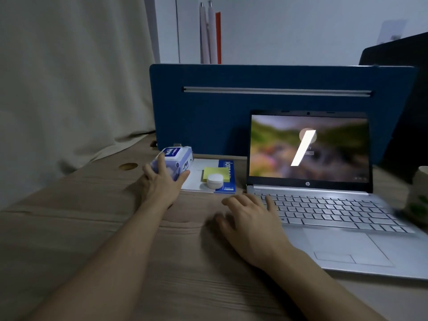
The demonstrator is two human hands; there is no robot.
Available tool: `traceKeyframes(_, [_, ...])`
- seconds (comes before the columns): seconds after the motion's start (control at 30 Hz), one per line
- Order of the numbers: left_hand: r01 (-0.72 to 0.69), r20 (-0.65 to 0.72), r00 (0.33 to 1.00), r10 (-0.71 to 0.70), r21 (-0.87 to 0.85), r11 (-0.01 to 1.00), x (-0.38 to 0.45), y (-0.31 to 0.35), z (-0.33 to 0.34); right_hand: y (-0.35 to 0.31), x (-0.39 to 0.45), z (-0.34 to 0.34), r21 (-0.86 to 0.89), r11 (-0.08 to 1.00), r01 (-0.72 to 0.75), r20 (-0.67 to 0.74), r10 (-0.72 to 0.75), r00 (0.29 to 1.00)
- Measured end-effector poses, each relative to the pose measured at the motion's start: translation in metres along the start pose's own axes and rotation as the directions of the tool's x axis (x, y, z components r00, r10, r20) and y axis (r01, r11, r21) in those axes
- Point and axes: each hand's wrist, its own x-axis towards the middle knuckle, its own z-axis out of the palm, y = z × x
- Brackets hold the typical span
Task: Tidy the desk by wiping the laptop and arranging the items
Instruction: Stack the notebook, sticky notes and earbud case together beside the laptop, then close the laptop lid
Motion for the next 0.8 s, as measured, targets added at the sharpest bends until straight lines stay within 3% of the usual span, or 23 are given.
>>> traceKeyframes(0.37, [-0.004, 0.091, 0.996, 0.011, -0.072, 0.997, 0.027, -0.001, 0.012, 0.004, -0.002, 0.002, 0.016, 1.000, -0.005, 0.017, 0.005, 1.000])
traceKeyframes(0.53, [-0.136, -0.001, 0.991, 0.137, 0.061, 0.989, 0.002, 0.007, 0.000, 0.009, -0.001, 0.000, 0.023, 0.999, -0.036, -0.002, 0.036, 0.999])
traceKeyframes(0.7, [-0.267, 0.054, 0.964, 0.262, 0.160, 0.950, -0.043, 0.027, -0.008, 0.024, -0.002, -0.012, 0.036, 0.995, -0.089, -0.011, 0.090, 0.996])
traceKeyframes(0.8, [-0.362, 0.113, 0.929, 0.352, 0.085, 0.928, -0.079, 0.043, -0.015, 0.038, -0.009, -0.024, 0.116, 0.981, -0.158, -0.071, 0.167, 0.983])
